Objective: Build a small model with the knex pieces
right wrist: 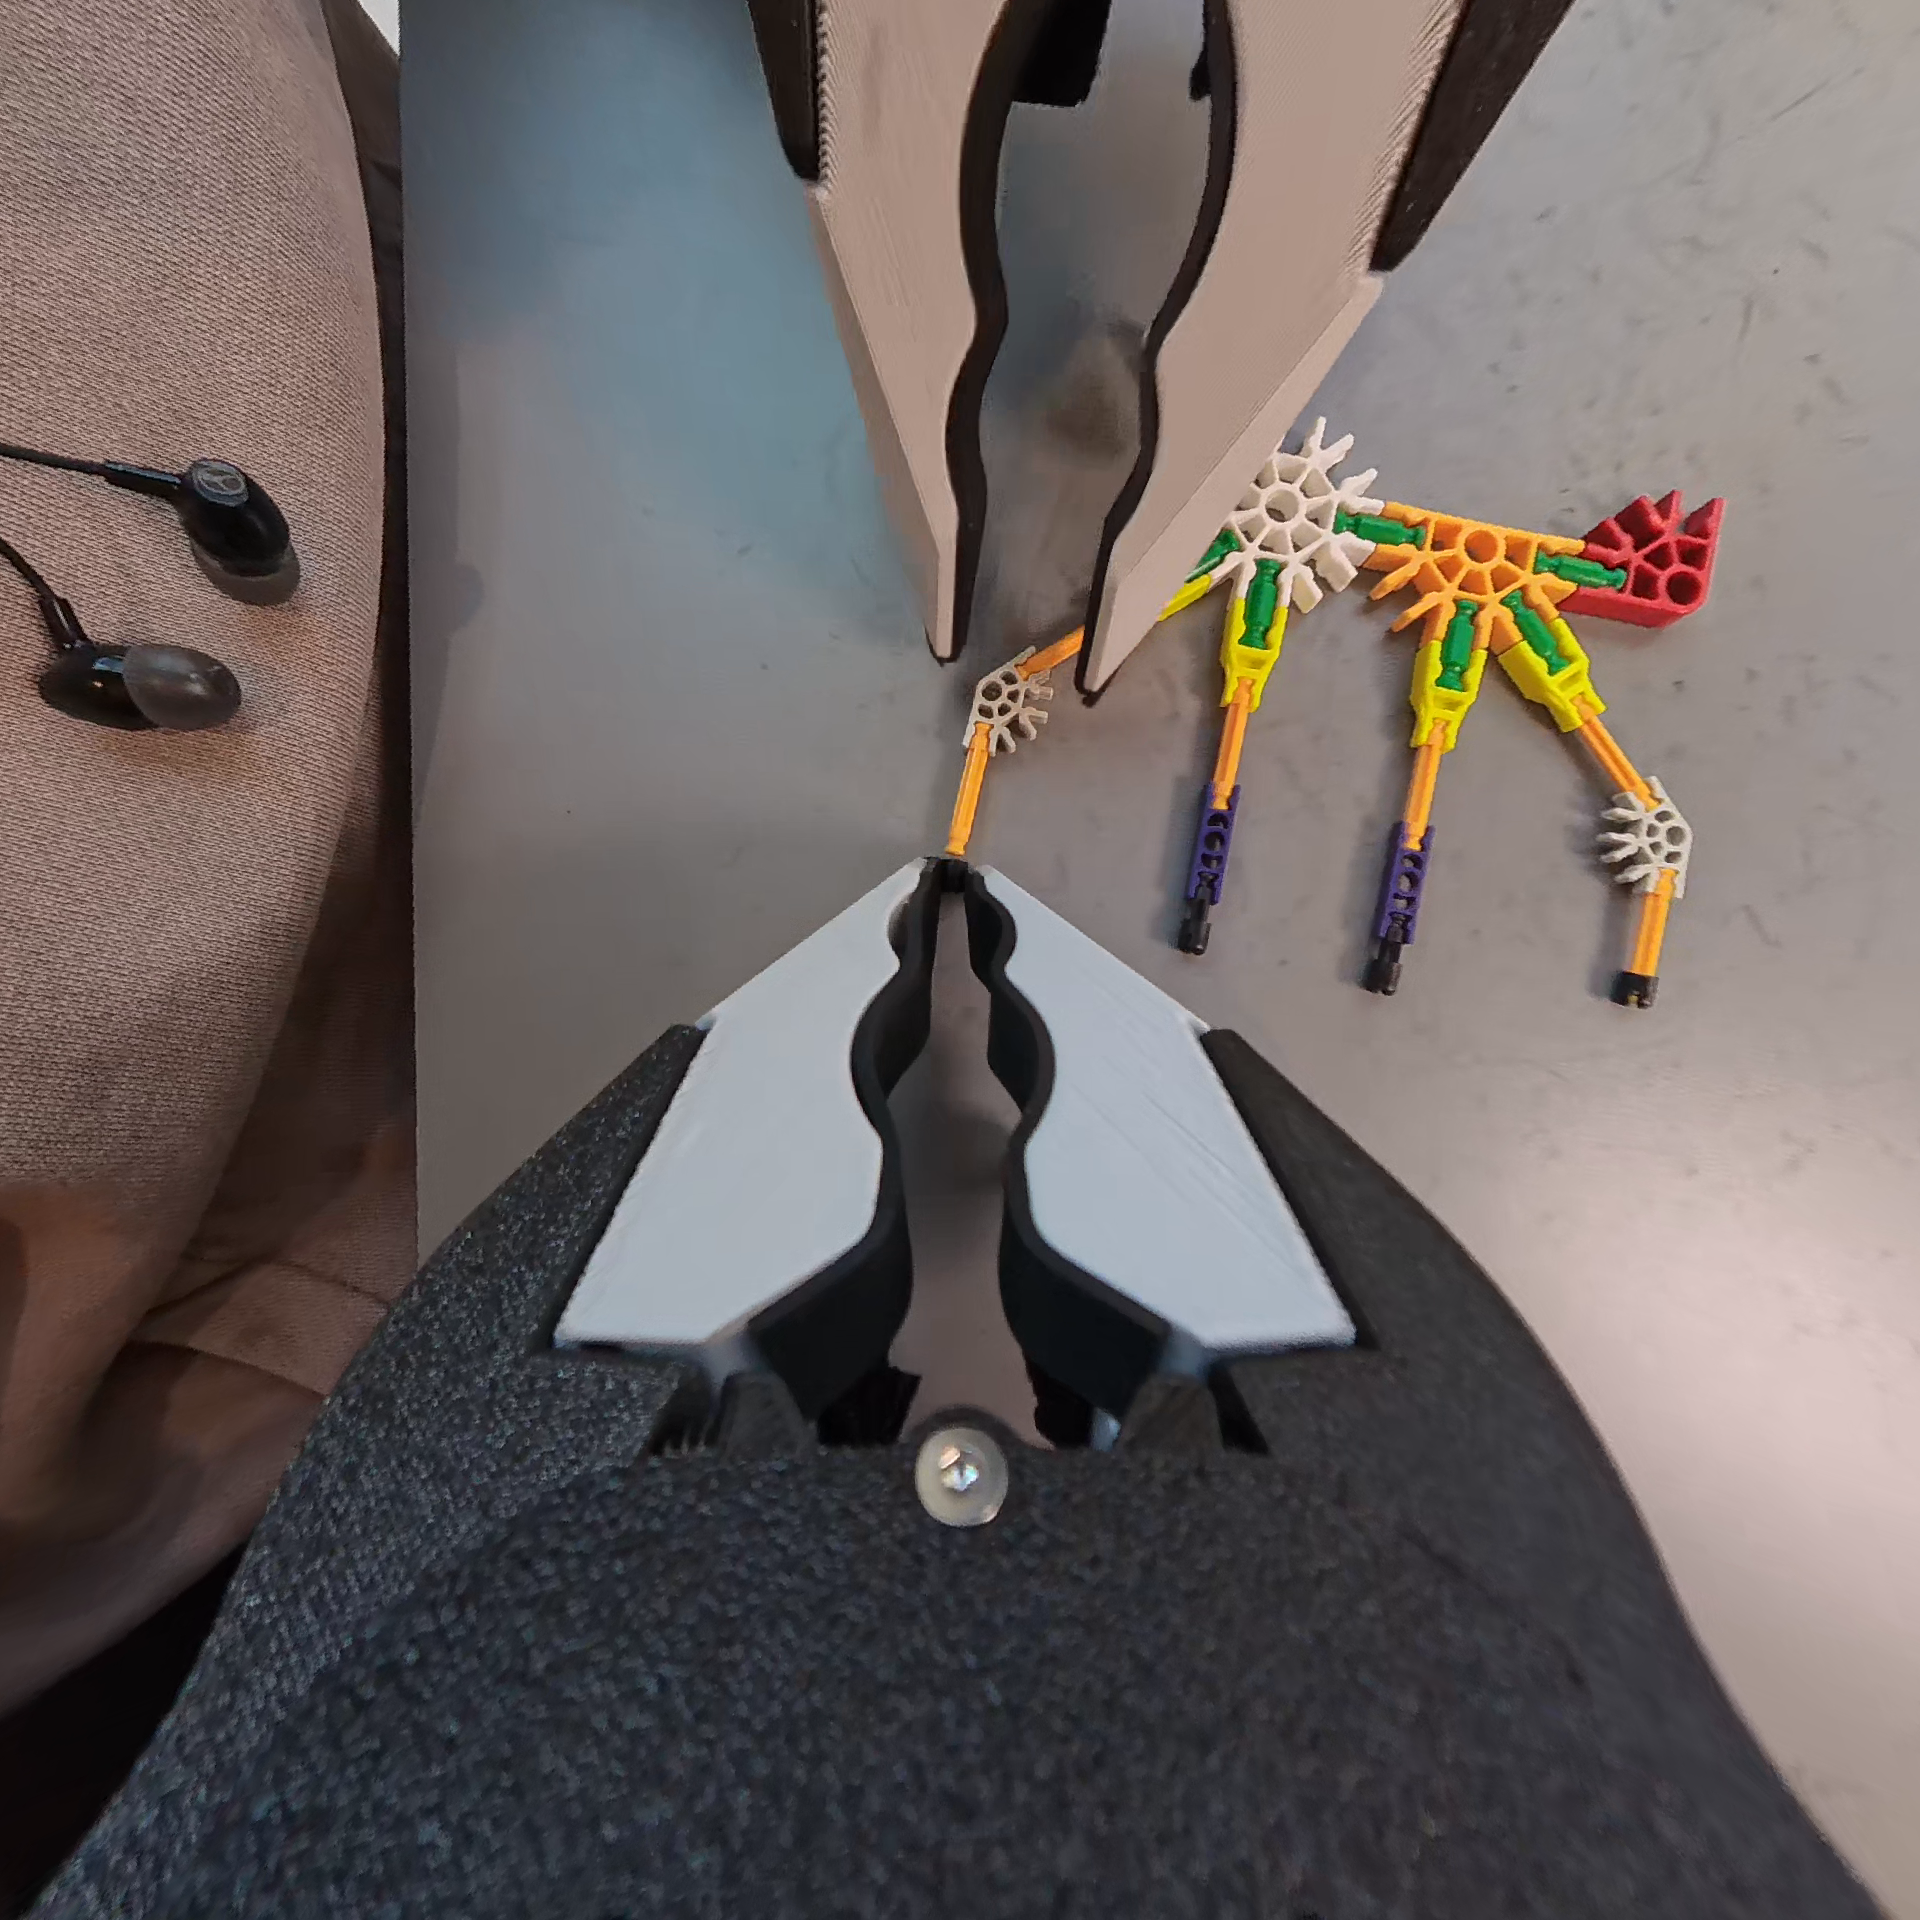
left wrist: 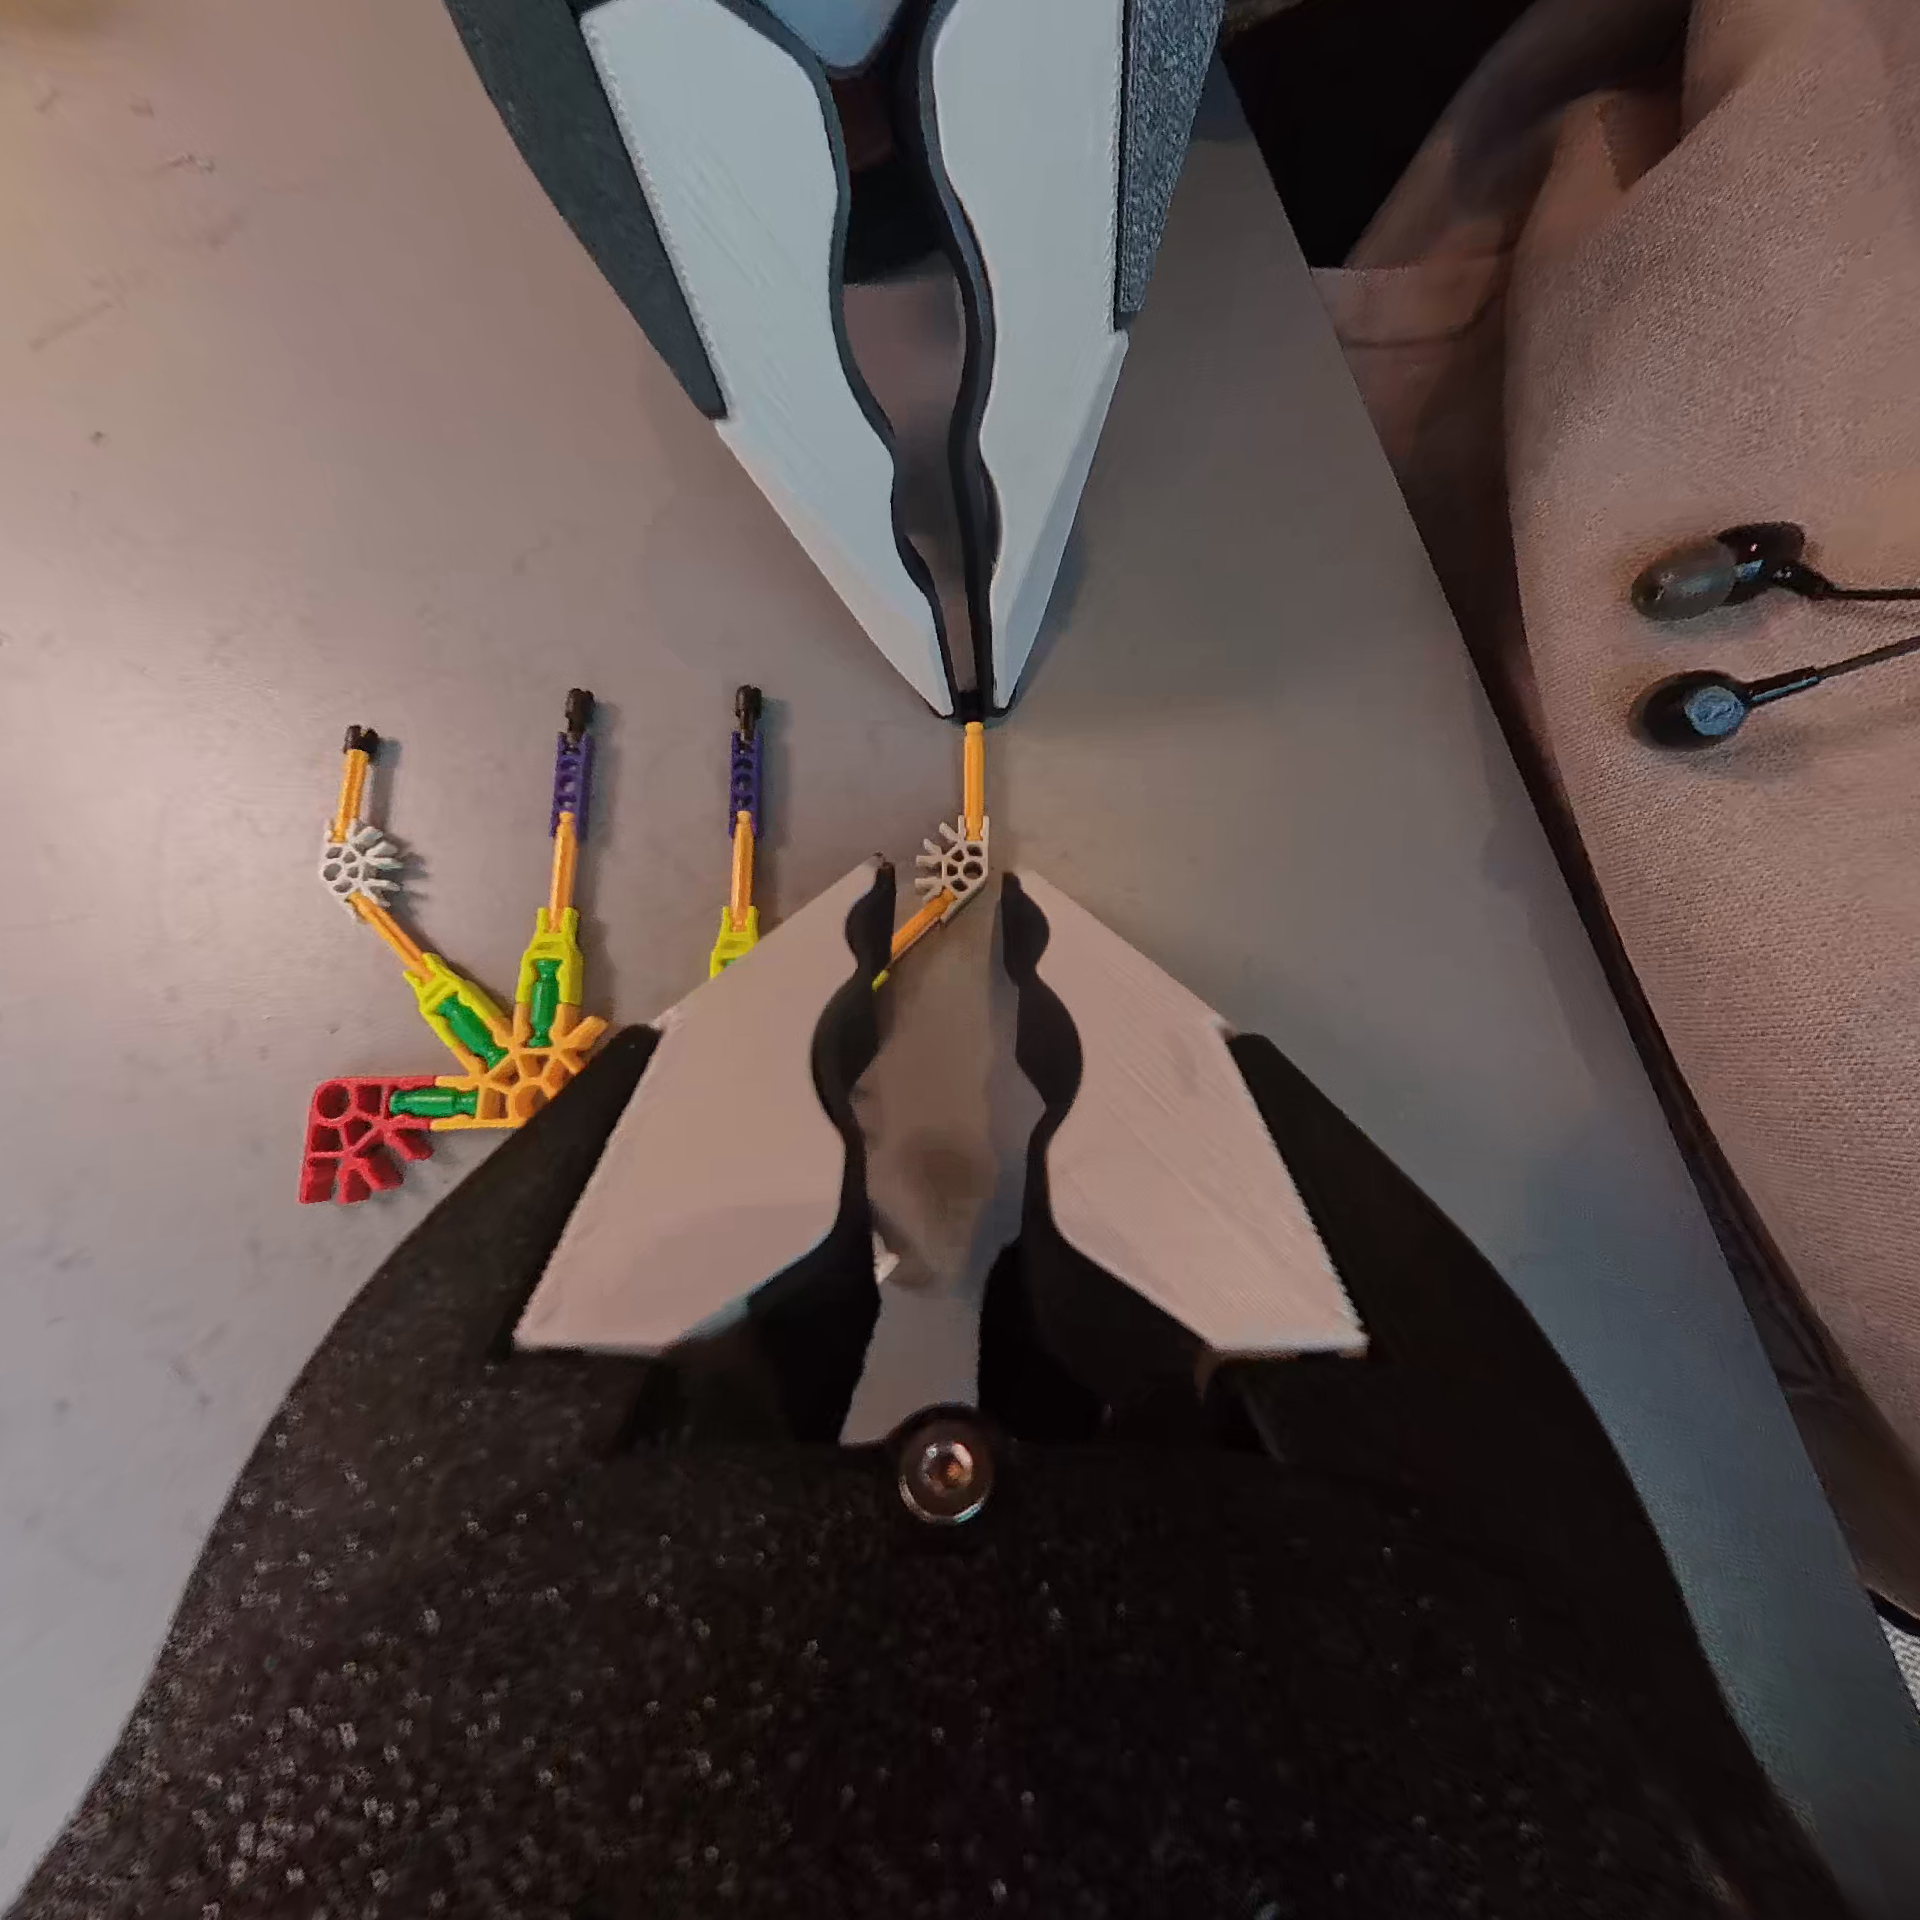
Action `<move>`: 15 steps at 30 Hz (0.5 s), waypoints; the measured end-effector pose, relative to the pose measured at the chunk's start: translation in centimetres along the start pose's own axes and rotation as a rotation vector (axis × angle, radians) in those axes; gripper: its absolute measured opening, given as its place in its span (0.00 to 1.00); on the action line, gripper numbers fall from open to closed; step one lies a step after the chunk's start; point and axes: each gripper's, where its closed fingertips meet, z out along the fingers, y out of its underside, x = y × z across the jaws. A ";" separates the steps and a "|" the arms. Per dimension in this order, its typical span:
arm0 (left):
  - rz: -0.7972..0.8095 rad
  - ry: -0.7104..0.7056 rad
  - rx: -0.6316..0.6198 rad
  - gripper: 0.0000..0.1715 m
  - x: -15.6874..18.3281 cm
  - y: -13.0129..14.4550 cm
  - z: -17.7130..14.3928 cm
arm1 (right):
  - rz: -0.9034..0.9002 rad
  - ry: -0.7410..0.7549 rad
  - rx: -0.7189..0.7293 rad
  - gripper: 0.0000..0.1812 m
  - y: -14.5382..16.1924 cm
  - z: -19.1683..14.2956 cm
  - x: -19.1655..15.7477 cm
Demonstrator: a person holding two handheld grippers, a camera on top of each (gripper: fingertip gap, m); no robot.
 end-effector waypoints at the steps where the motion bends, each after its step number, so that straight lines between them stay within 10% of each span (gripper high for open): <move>1: 0.010 0.001 -0.014 0.13 0.1 0.3 0.3 | 0.002 0.003 0.000 0.02 0.0 0.0 0.0; 15: -0.069 0.005 -0.057 0.08 0.4 0.1 0.9 | 0.042 0.023 0.009 0.02 0.1 -0.1 -0.2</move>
